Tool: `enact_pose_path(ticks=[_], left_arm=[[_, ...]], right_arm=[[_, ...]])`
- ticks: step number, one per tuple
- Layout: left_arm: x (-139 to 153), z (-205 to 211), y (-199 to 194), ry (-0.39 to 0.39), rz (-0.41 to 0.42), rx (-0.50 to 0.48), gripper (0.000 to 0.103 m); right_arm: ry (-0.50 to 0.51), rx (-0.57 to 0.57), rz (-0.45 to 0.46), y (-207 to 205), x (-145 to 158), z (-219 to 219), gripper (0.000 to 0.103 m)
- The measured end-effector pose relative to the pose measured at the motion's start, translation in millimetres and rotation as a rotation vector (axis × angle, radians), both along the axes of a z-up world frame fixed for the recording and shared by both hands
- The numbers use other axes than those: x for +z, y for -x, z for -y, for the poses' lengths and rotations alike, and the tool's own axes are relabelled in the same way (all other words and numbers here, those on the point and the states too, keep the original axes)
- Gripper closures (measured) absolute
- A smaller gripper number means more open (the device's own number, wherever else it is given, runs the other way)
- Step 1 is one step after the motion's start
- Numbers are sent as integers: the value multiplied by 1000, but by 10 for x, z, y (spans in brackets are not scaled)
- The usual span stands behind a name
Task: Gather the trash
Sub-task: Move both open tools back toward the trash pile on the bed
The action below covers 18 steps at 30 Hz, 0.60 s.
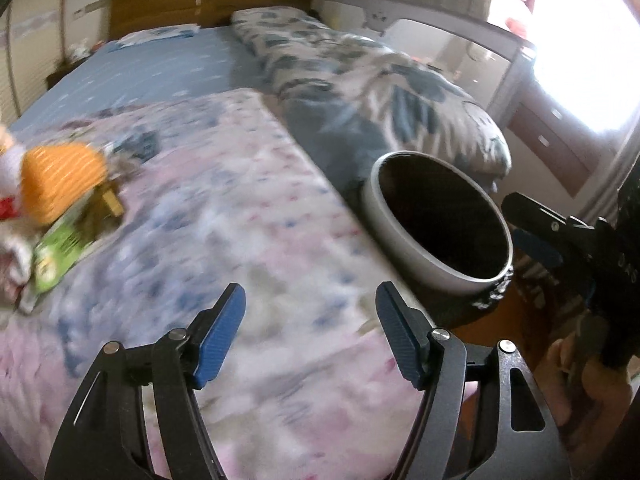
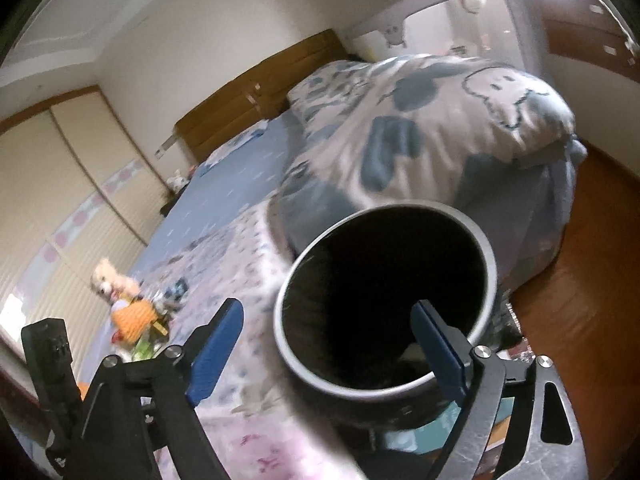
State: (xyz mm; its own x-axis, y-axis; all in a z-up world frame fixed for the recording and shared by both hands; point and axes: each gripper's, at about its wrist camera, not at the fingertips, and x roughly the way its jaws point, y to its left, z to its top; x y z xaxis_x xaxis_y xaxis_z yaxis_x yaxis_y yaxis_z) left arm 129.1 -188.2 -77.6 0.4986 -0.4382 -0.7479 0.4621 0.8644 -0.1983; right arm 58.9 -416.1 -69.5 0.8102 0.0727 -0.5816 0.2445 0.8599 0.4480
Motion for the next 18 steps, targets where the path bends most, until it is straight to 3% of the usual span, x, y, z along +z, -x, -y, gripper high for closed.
enact_pose_path(ticks=[18], left_arm=[[-76, -1355, 93, 28, -7, 256, 34]], right_arm=[[-12, 227, -50, -314, -230, -1136, 15]])
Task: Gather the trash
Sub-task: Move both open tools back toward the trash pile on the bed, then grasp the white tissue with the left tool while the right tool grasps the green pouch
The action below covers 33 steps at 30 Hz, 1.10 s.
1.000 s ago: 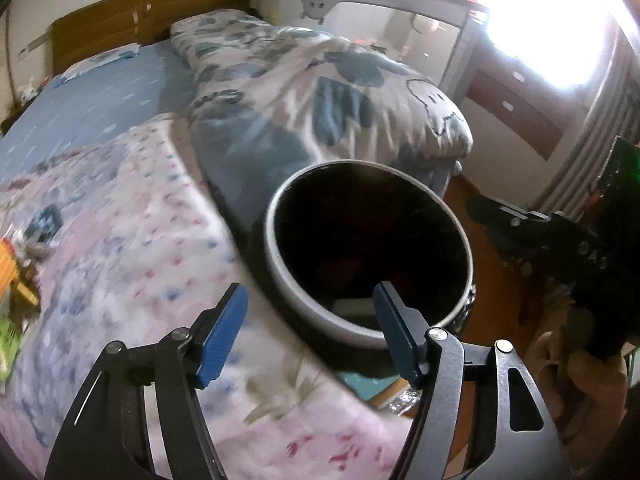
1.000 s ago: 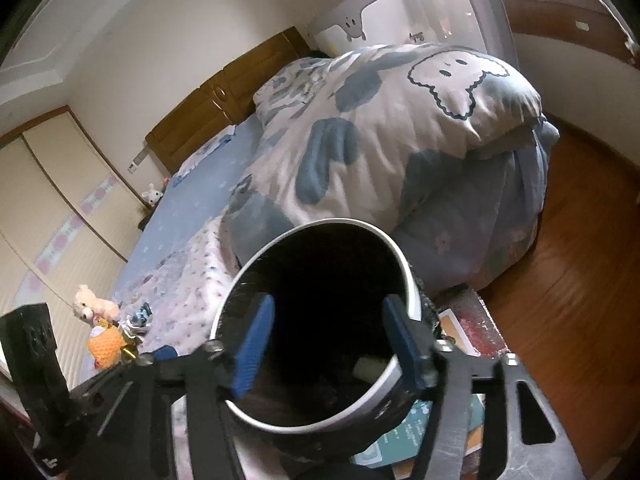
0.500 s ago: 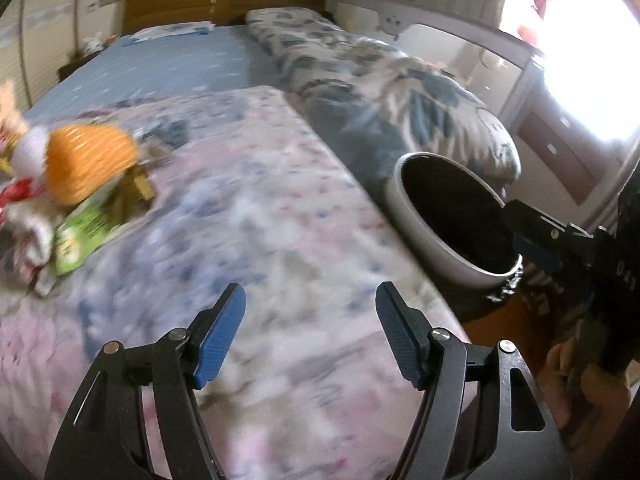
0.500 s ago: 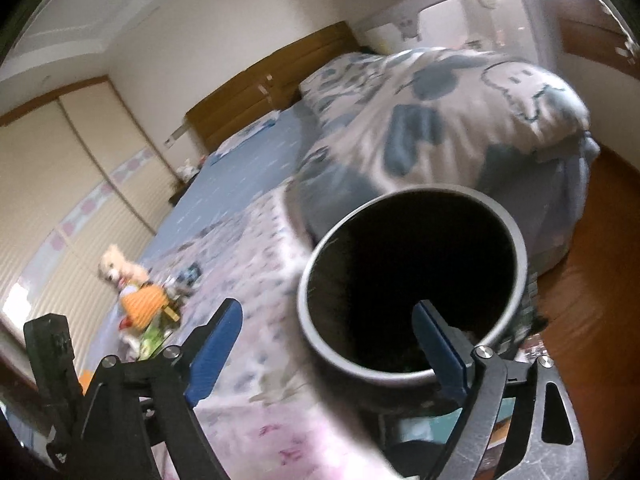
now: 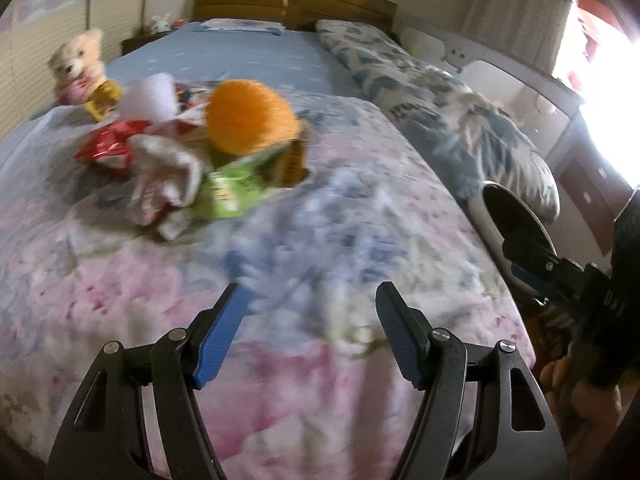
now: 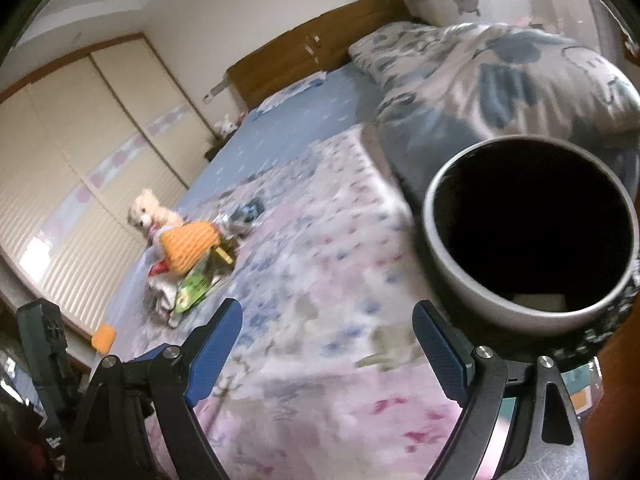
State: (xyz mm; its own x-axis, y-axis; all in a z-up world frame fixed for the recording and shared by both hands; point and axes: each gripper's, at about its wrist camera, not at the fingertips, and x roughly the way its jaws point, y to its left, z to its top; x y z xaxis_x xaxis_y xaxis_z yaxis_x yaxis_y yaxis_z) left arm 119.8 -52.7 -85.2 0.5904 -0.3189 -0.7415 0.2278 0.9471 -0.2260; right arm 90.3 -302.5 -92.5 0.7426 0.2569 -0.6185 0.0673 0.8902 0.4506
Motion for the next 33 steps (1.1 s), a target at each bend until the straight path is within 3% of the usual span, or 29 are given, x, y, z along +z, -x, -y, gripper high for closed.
enact_pose_path(ticks=[17, 27, 33], left_arm=[[-127, -733, -237, -40, -37, 171, 34], [-123, -942, -620, -48, -46, 195, 34], [-117, -1020, -847, -6, -57, 186, 34]], right_arm=[[9, 150, -13, -433, -157, -801, 15], [-29, 164, -36, -833, -256, -1018, 15], [-48, 173, -54, -1094, -291, -1106, 15]])
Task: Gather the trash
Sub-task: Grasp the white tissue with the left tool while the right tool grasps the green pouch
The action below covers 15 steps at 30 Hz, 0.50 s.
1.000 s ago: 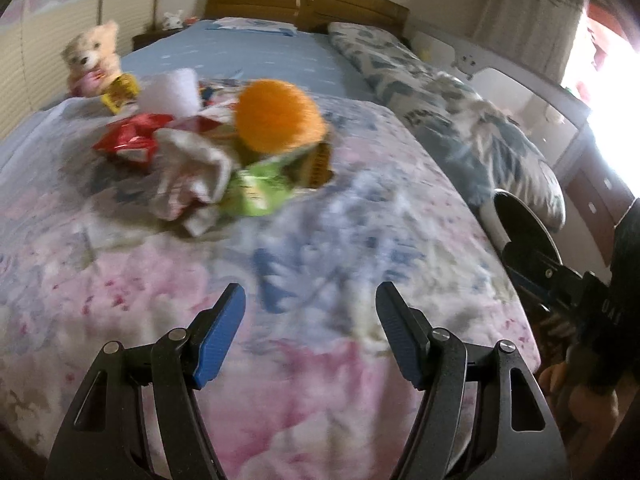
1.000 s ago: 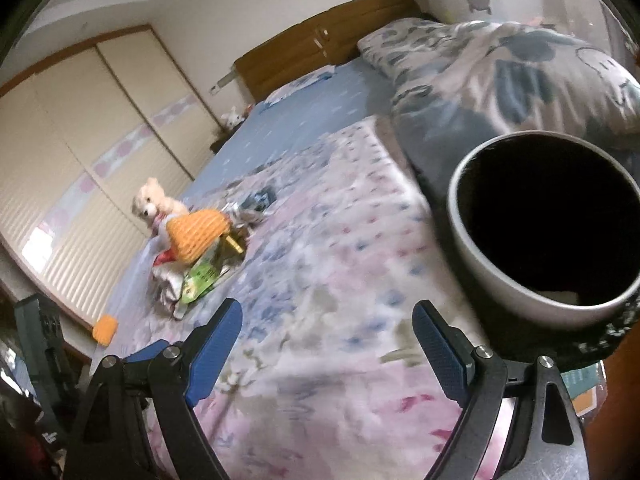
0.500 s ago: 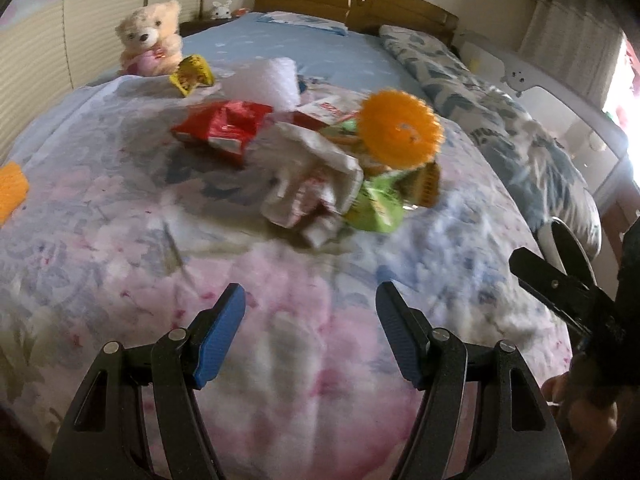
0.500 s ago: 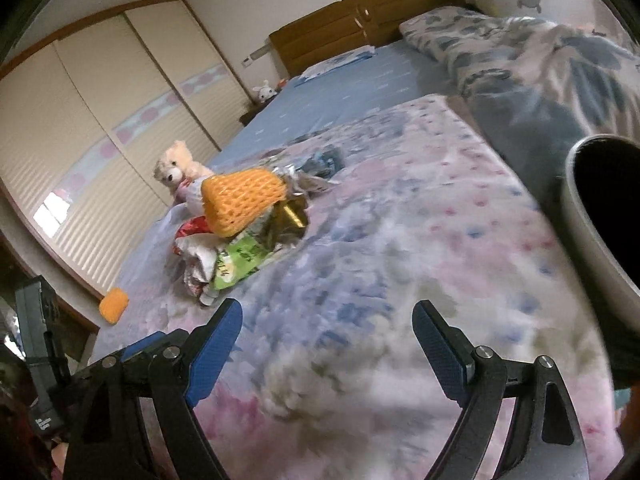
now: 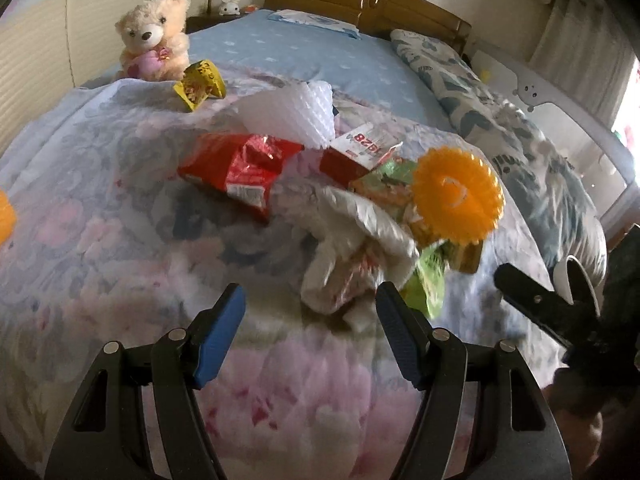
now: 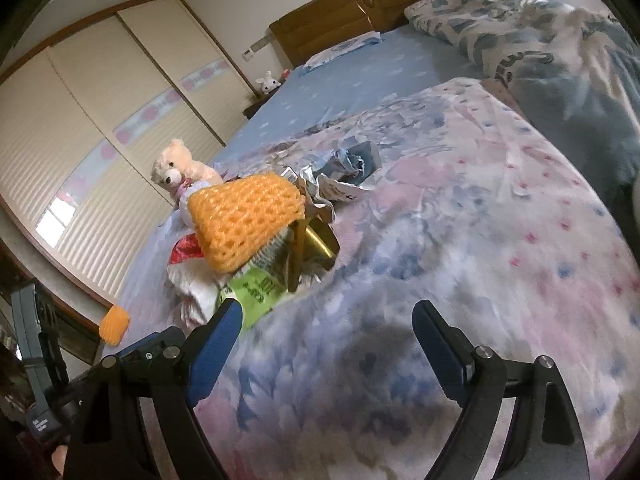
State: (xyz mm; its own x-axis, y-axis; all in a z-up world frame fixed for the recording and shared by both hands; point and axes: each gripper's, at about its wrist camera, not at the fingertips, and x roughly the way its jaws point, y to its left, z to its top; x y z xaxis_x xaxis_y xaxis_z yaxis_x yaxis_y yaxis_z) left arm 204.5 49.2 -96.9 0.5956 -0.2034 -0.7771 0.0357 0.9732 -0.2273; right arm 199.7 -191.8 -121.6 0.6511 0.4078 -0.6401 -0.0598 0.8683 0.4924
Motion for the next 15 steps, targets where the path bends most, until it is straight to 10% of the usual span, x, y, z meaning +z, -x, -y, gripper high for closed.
enact_pose_path(ticks=[9, 13, 15], left_arm=[[-128, 100, -187, 36, -31, -71, 39], [-119, 178, -167, 58, -25, -109, 65], [-89, 231, -125, 42, -13, -126, 76]], right_arm=[[6, 32, -19, -295, -53, -169, 22], [-7, 43, -43, -370, -115, -195, 68], [-16, 42, -42, -350, -130, -178, 69]])
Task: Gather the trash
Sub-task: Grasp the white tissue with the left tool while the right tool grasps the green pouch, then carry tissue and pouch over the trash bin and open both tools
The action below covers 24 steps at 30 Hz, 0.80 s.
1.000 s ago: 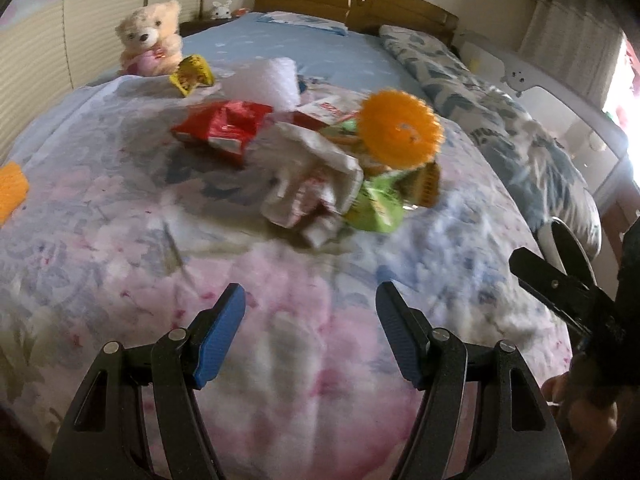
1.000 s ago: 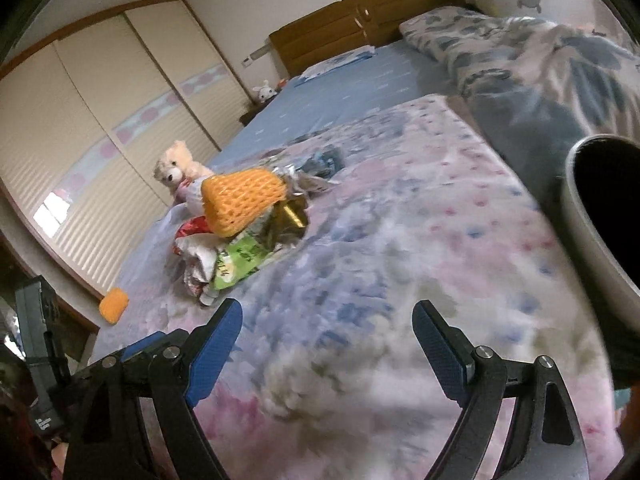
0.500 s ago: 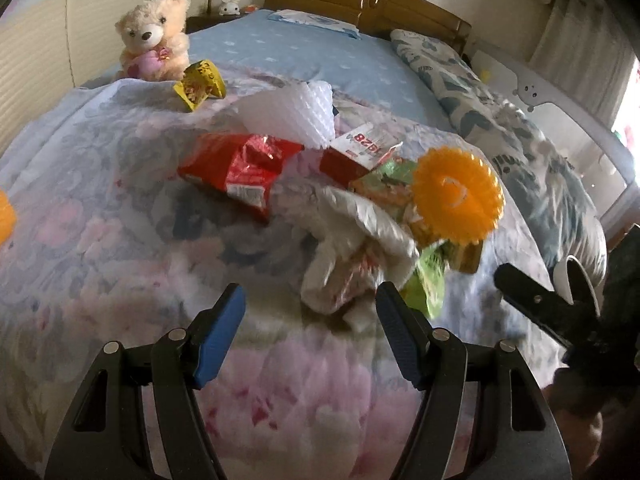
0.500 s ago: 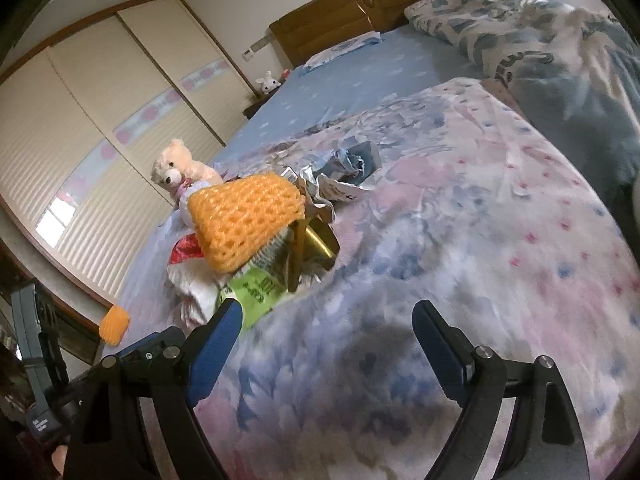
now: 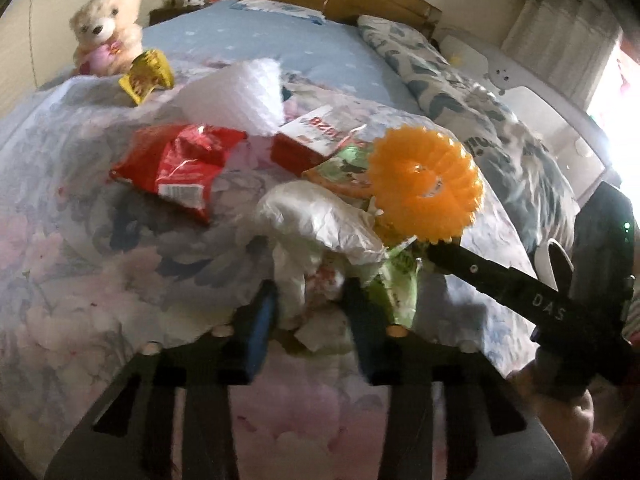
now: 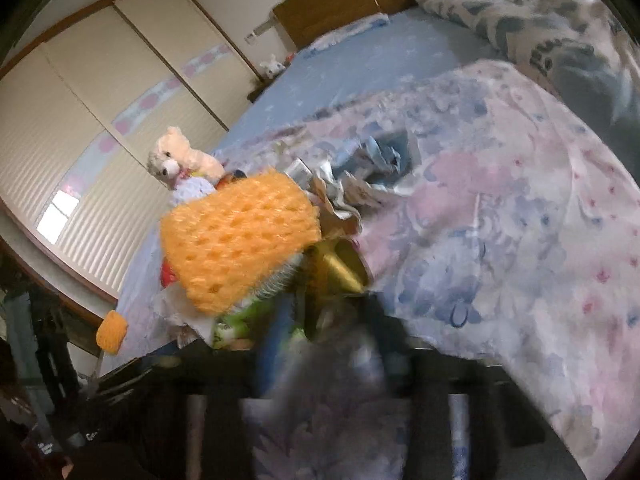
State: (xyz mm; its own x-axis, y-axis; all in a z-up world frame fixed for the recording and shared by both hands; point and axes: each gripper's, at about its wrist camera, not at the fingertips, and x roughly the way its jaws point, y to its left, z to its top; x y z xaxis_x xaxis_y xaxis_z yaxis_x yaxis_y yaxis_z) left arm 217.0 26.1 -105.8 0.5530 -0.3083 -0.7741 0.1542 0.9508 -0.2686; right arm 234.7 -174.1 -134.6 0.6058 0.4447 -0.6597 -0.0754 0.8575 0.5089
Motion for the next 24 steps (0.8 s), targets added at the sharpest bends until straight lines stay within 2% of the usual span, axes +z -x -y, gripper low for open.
enact_pose_path(ticks=[2, 6, 16, 24], left_arm=[[14, 30, 45, -5, 6, -10, 80], [45, 76, 200, -3, 21, -21, 83], [171, 391, 591, 16, 47, -94, 84], [247, 735, 805, 18, 58, -174, 84]], right_arm=[[-1, 3, 5, 45, 10, 18, 70], [-16, 0, 24, 222, 58, 118, 70], [-52, -57, 69, 744, 240, 625, 71], [-19, -108, 108, 1087, 379, 928, 71]])
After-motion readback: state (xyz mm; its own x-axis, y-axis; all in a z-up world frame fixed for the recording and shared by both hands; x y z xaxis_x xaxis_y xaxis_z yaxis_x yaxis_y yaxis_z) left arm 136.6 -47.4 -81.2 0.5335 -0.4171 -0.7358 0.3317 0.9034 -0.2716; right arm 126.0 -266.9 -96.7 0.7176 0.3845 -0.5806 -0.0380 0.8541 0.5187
